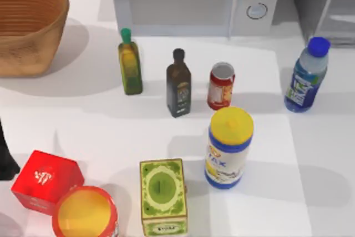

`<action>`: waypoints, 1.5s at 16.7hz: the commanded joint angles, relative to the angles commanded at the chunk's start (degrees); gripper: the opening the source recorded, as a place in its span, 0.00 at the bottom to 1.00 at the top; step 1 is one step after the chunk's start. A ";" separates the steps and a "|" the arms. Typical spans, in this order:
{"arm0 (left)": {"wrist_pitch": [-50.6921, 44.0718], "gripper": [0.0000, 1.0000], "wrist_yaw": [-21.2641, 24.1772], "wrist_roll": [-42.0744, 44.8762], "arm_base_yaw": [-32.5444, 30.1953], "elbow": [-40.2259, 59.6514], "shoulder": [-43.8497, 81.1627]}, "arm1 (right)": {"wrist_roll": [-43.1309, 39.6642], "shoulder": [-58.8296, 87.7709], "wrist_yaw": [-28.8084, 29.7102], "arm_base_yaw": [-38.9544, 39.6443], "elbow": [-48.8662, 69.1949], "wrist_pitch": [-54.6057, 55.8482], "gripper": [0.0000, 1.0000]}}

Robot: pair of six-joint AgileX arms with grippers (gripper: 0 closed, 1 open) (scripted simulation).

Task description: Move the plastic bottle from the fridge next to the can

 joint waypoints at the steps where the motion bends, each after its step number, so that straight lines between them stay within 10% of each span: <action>1: 0.00 1.00 0.00 0.00 0.00 0.00 0.00 | 0.00 0.00 0.00 0.00 0.00 0.00 1.00; 11: 0.00 1.00 0.00 0.00 0.00 0.00 0.00 | 10.78 0.10 3.06 12.56 -0.48 11.13 1.00; 25: 0.00 1.00 0.00 0.00 0.00 0.00 0.00 | 75.44 0.85 10.98 43.70 -2.01 62.60 1.00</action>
